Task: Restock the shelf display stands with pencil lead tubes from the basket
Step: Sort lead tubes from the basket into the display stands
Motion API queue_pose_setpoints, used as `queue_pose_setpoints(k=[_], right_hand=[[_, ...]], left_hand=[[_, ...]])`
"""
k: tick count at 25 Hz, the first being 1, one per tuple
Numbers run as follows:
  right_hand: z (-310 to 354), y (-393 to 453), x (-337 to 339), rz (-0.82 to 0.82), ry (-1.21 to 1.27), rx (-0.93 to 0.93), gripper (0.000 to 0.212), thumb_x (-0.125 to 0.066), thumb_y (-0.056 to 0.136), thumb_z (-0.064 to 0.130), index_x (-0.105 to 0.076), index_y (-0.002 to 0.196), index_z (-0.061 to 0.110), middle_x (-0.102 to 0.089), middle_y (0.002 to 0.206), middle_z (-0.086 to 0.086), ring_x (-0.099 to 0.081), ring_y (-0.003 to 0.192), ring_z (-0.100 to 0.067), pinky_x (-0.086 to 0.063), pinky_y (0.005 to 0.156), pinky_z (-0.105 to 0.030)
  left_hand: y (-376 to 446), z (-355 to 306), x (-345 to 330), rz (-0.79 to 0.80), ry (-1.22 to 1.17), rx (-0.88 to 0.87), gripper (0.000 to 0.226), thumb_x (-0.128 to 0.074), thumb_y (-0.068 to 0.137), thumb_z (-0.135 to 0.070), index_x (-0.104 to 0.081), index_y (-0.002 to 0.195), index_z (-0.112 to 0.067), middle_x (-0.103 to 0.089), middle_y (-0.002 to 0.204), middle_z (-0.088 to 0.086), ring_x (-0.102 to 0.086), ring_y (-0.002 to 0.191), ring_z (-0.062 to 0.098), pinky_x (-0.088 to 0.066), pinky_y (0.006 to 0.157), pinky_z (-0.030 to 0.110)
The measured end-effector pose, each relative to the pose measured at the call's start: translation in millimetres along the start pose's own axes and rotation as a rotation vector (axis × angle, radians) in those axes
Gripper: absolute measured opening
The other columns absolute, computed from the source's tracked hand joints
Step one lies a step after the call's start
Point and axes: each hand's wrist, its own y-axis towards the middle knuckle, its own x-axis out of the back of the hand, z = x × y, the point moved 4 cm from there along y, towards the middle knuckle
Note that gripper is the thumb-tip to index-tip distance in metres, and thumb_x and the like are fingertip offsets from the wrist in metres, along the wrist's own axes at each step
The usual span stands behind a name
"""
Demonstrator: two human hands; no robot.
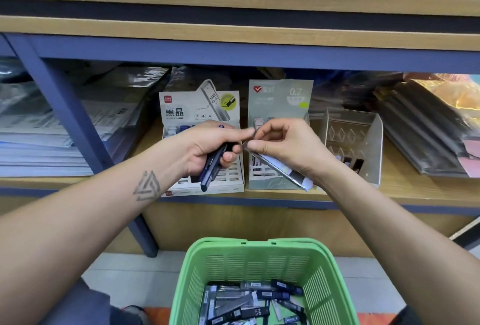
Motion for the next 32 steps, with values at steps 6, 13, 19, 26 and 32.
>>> queue_pose_setpoints(k=[6, 13, 19, 26, 32], right_hand=[[7, 5, -8, 0.110, 0.025, -0.052, 0.028, -0.084, 0.081, 0.030, -0.069, 0.097, 0.012, -0.077, 0.082, -0.008, -0.071, 0.073, -0.016, -0.056, 0.069, -0.027], [-11, 10, 44, -0.285, 0.517, -0.194, 0.022, -0.069, 0.088, -0.007, -0.065, 0.110, -0.003, -0.069, 0.087, -0.016, -0.069, 0.069, -0.020, -0.057, 0.065, -0.019], [-17, 20, 85, -0.415, 0.220, 0.021, 0.017, -0.073, 0.090, 0.005, -0.067, 0.104, 0.012, -0.077, 0.078, -0.006, -0.072, 0.065, -0.018, -0.060, 0.068, -0.026], [-37, 38, 55, -0.319, -0.184, 0.129, 0.022, -0.065, 0.097, 0.007, -0.066, 0.095, 0.029, -0.071, 0.074, 0.006, -0.071, 0.066, -0.006, -0.057, 0.069, -0.024], [-34, 41, 41, -0.227, -0.261, 0.158, 0.013, -0.065, 0.096, 0.006, -0.068, 0.100, 0.018, -0.072, 0.081, -0.007, -0.070, 0.069, -0.012, -0.059, 0.073, -0.027]], left_hand=[[-11, -10, 26, -0.200, 0.099, -0.114, 0.024, -0.068, 0.089, -0.001, -0.063, 0.106, 0.016, -0.071, 0.086, 0.030, -0.044, 0.035, 0.012, -0.035, 0.034, 0.019], [-1, -8, 23, -0.292, 0.079, -0.130, 0.015, -0.072, 0.088, -0.002, -0.068, 0.101, 0.007, -0.075, 0.090, 0.025, -0.044, 0.037, 0.011, -0.038, 0.036, 0.019], [27, 7, 17, -0.452, 0.249, -0.033, 0.020, -0.074, 0.083, 0.005, -0.067, 0.099, 0.015, -0.072, 0.071, 0.022, -0.046, 0.036, 0.015, -0.038, 0.036, 0.021], [51, 12, 10, -0.540, 0.501, -0.074, 0.017, -0.076, 0.083, 0.000, -0.069, 0.092, 0.013, -0.074, 0.076, 0.022, -0.053, 0.044, 0.023, -0.049, 0.051, 0.029], [57, 13, 10, -0.566, 0.574, -0.051, 0.012, -0.074, 0.084, -0.001, -0.069, 0.090, 0.009, -0.074, 0.080, 0.023, -0.052, 0.037, 0.020, -0.045, 0.045, 0.025]])
